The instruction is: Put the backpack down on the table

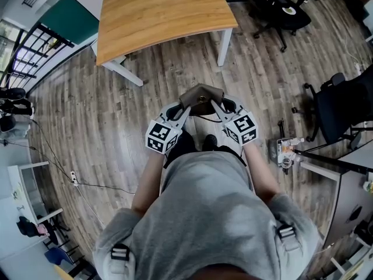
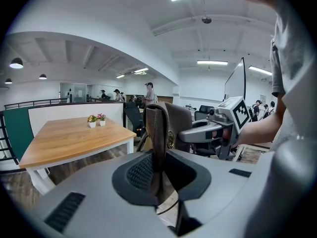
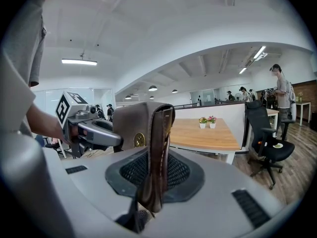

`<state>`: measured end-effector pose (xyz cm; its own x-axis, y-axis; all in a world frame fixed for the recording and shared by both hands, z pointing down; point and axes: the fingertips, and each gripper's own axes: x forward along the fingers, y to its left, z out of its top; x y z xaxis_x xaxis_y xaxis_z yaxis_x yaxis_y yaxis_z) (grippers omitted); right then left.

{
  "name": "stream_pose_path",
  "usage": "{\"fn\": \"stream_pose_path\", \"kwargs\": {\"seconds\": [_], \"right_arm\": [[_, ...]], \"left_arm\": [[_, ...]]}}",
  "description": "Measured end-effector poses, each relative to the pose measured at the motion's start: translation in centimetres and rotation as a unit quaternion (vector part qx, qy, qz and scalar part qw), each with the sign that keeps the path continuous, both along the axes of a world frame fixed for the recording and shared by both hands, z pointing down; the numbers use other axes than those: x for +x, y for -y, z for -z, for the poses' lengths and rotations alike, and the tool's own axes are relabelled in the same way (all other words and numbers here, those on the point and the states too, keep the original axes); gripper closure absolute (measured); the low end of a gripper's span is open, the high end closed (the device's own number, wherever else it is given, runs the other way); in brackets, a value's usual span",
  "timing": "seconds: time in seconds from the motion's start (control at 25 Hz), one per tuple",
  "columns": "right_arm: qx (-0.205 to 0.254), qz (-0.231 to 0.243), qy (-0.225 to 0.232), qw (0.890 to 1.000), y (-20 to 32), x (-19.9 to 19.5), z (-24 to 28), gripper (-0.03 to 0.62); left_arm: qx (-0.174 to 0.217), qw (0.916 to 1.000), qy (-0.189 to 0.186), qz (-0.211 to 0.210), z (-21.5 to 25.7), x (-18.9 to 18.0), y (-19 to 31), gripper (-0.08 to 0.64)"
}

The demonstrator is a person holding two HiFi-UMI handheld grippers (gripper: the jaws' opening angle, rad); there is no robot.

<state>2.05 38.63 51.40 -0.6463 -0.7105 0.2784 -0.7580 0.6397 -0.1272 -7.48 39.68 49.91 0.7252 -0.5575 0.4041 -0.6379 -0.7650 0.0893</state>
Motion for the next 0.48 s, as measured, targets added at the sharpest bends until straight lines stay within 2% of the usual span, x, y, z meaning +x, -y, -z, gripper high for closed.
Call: {"fn": "stream_pose_path", "kwargs": {"seconds": [0.48], "right_arm": [[0.001, -0.007, -0.006, 1.000, 1.9, 1.3, -0.1, 0.522]], "left_arm": [[0.006, 1.0000, -0.005, -0.004, -0.2, 1.2, 2.2, 0.492]]}}
